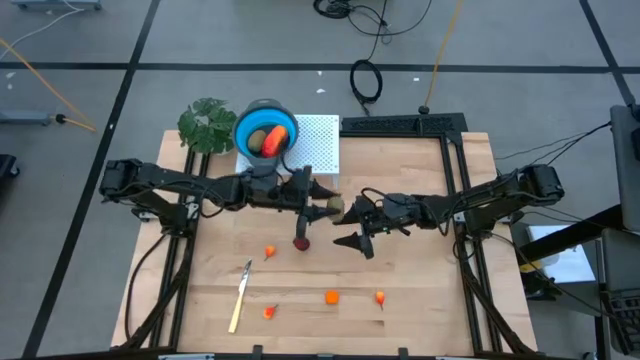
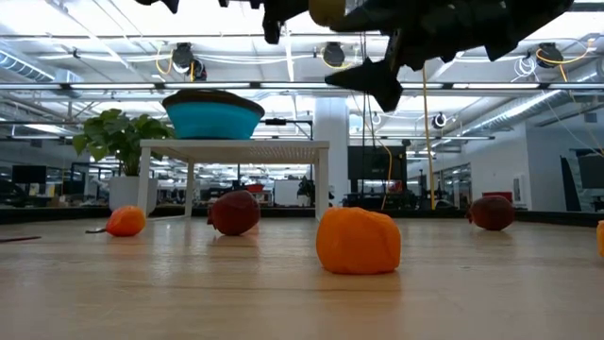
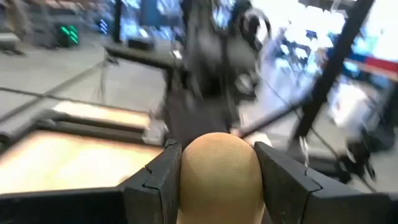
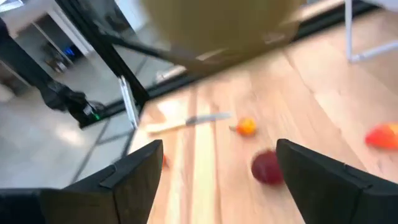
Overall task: Pick & Place Fruit
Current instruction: Put the kiwi into the blue strainer bowl on the shelf
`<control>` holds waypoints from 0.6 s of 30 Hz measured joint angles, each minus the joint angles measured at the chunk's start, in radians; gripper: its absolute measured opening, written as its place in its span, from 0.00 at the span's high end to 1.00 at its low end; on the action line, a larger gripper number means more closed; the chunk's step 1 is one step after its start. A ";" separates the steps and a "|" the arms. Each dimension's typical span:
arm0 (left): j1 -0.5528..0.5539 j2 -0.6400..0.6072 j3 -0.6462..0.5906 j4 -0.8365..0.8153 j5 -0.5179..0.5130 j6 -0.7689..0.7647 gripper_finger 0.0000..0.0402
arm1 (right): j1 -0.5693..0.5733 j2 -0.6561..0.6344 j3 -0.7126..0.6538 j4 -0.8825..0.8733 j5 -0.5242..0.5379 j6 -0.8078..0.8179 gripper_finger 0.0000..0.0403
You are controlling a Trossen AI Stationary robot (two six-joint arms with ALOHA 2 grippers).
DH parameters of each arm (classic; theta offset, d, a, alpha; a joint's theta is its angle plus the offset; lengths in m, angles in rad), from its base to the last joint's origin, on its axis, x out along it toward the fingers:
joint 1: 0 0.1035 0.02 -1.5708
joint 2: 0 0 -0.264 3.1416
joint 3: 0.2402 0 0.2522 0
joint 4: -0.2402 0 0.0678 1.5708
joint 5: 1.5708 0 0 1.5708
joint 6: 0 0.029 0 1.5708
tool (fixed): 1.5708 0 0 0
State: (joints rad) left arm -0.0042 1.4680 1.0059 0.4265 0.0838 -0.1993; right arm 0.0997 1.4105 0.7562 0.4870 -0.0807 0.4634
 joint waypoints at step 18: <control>0.224 -0.317 0.001 -0.324 -0.164 -0.605 0.57 | 0.009 0.000 -0.001 -0.052 0.059 -0.224 0.60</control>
State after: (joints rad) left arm 0.2201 1.1507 1.0065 0.1026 -0.0805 -0.8044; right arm 0.1085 1.4105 0.7551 0.4355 -0.0220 0.2397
